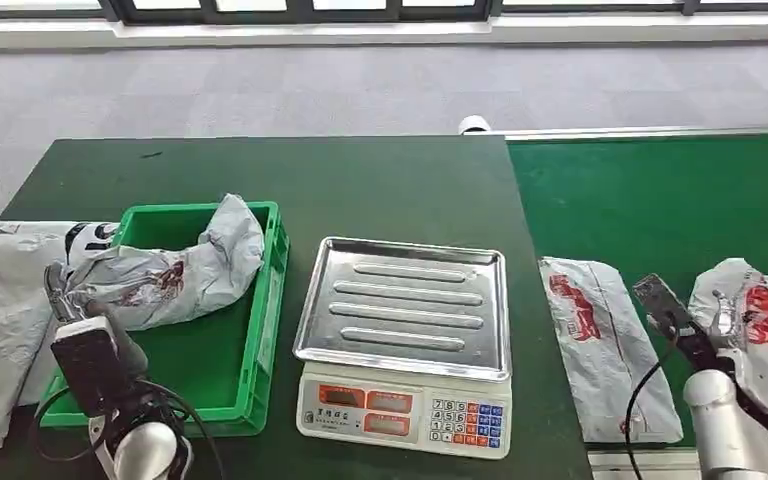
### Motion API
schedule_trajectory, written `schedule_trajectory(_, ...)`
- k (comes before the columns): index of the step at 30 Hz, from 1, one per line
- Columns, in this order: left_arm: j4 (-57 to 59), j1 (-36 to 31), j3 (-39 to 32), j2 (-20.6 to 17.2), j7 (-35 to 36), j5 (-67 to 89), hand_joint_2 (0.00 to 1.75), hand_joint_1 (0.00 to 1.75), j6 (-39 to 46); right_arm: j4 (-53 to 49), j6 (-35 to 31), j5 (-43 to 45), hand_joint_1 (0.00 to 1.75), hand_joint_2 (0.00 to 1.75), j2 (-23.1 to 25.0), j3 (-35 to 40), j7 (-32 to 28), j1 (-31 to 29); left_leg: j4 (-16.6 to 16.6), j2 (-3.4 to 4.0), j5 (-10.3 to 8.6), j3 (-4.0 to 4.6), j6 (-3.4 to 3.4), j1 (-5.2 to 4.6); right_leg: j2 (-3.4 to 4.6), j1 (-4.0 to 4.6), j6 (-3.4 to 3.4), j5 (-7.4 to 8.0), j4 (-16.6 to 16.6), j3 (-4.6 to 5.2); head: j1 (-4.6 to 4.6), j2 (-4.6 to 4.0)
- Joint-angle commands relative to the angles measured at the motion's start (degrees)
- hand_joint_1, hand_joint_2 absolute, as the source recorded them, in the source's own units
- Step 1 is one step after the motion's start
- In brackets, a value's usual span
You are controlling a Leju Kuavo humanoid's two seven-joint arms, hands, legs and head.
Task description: Moved the parcel from conveyor to table for the left to box.
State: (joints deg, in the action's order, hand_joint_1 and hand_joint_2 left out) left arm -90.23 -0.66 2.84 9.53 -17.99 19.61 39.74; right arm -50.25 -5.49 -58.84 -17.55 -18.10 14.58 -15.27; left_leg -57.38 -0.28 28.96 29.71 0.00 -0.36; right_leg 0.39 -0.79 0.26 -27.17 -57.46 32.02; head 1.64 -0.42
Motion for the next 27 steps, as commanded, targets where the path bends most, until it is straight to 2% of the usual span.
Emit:
schedule_trajectory(1,3.17,-1.65,1.56,-1.22,0.10,-0.39,0.00,0.00,0.26,12.43,1.60,-0.78,0.00,1.75,0.94,5.89,-0.73,-6.19,0.14,0.04,-0.03,-0.10,-0.07,0.06,0.01,0.06,-0.03,0.06,0.16,-0.10,0.00,0.00)
schedule_trajectory(6,4.35,-2.48,1.86,-1.75,0.10,-0.38,0.00,0.00,0.26,14.25,2.24,0.16,0.00,1.75,4.68,9.76,-2.77,-6.70,0.16,0.28,0.00,-0.14,-0.09,0.12,0.23,0.12,-0.05,0.12,0.17,-0.10,0.00,0.00)
schedule_trajectory(11,4.59,-2.69,1.97,-1.78,0.07,-0.37,0.00,0.00,0.26,13.92,1.91,0.24,0.00,1.75,4.48,10.07,-2.59,-6.30,0.15,0.07,-0.04,-0.08,-0.08,0.06,0.04,0.06,-0.04,0.06,0.11,-0.07,0.00,0.00)
schedule_trajectory(16,4.13,-2.86,2.61,-1.74,1.61,0.83,0.00,0.00,0.26,5.00,3.09,3.20,0.00,1.75,6.84,12.40,-3.47,0.04,0.34,0.05,-0.11,-0.19,-0.13,0.15,-0.02,0.15,-0.07,0.14,0.37,-0.22,0.00,0.00)
schedule_trajectory(27,4.46,-3.29,3.32,-2.11,2.64,2.26,0.00,0.00,-0.20,0.98,3.49,5.80,0.00,1.75,9.24,16.26,-5.02,2.93,0.24,0.07,-0.10,-0.10,-0.12,0.14,-0.01,0.14,-0.07,0.11,0.23,-0.09,0.00,0.00)
